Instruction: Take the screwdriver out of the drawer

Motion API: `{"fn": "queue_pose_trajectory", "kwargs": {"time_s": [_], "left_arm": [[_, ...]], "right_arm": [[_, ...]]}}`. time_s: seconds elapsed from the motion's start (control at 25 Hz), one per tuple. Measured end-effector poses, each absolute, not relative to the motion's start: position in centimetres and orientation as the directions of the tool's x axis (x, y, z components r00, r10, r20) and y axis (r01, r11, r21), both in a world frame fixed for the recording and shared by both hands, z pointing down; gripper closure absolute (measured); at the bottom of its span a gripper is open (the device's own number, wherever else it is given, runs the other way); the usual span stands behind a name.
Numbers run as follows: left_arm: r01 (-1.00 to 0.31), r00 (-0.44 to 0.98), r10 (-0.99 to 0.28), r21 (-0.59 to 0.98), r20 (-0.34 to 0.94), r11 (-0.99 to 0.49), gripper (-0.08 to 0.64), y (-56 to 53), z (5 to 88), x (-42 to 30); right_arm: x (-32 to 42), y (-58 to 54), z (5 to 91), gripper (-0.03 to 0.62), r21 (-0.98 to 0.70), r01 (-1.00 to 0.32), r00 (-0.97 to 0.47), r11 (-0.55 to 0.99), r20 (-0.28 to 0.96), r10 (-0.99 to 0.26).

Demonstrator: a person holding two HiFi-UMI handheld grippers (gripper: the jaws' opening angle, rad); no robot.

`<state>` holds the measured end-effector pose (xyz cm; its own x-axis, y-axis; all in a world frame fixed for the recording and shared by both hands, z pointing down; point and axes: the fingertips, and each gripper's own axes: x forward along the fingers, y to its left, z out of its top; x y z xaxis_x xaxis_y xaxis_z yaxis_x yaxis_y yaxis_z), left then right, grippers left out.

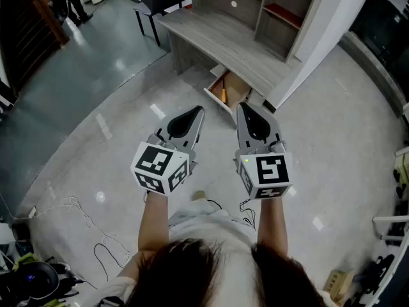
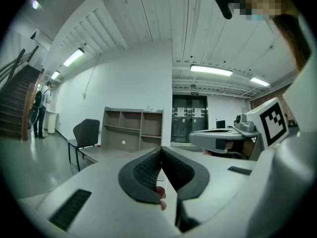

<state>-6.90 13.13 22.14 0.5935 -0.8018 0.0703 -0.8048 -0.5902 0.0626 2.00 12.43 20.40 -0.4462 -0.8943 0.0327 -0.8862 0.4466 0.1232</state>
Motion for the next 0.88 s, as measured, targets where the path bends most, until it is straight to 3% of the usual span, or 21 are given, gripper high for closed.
{"fn": "queue_pose_trajectory", "kwargs": {"time_s": [0.88], "left_arm": [[-0.760, 0.649, -0.755, 0.116, 0.096, -0.639, 0.543, 6.1, 24.4, -11.1]], "right_arm": [[-0.8, 6.2, 22.8, 0.565, 0.084, -0.924, -0.367, 0.374, 0.084, -0.926]]}}
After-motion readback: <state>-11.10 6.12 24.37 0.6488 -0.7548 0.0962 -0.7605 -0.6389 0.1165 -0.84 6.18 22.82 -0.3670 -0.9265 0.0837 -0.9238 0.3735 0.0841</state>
